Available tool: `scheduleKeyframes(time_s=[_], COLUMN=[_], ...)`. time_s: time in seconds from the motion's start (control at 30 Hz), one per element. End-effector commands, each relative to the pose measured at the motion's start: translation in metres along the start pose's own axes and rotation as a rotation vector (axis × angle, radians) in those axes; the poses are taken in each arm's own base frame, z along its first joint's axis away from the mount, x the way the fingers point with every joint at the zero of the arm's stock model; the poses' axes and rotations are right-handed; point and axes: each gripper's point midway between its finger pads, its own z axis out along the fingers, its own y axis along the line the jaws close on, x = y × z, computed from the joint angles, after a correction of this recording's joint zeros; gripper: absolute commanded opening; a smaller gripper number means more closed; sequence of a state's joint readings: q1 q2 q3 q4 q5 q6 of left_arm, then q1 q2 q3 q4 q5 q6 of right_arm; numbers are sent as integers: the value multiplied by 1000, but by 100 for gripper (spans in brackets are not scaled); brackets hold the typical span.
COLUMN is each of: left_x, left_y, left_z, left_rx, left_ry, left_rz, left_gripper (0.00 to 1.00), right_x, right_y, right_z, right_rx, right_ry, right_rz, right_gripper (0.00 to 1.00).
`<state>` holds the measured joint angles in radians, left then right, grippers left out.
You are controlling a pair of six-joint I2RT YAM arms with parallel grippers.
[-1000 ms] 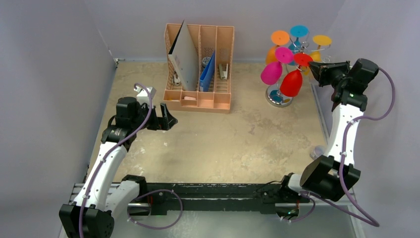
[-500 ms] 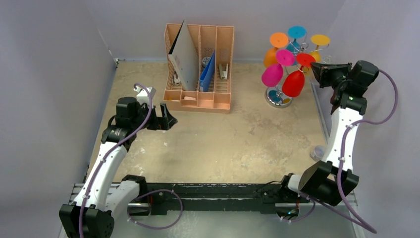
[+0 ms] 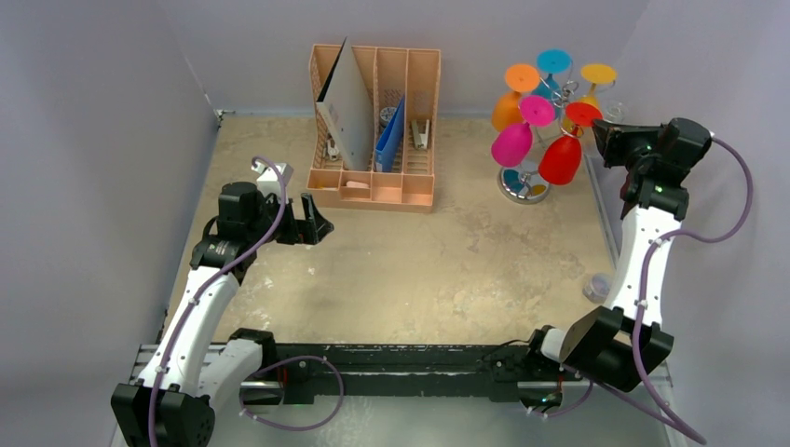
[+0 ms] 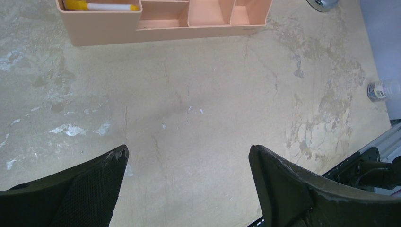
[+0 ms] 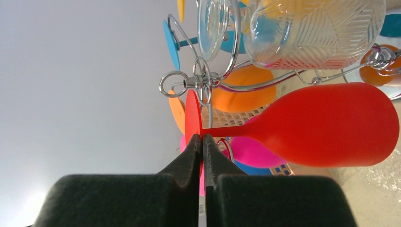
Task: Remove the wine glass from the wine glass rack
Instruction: Pick up the wine glass from the wine rack.
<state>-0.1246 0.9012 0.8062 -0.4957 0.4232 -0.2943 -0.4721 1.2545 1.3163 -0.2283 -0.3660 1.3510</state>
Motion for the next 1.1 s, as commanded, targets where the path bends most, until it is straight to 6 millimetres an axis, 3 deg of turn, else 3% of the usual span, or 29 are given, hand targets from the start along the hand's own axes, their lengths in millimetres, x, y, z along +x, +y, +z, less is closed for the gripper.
scheduleKeyframes(time_s=[0.0,0.37,0.57,0.7,0.93,1.07], left_x=[-19,-19,-19,-21,-29,-30], left_y=[-9,-7,-8,-7,9,6], left_z=[-7,-7,-7,-8,-17,-16], left_rx=[24,13,15,7,-110,-100], left_ry=[-54,-60,-57,-66,-122,-136], left_rz=[36,35,35,28,-11,-54], left_gripper=[98,98,98,98,100,100], right_x=[-4,1,4,7,6,15], right_y=[11,15,5,9,16,1], right_z=[-7,-35,-37,-44,-80,-100], right_rx=[-41,-18,-4,-24,28,74], right_ry=[-36,-66,-65,-65,-119,-111], right_rz=[-10,-77,-45,-54,-249,-285], right_gripper=[0,0,0,0,0,0])
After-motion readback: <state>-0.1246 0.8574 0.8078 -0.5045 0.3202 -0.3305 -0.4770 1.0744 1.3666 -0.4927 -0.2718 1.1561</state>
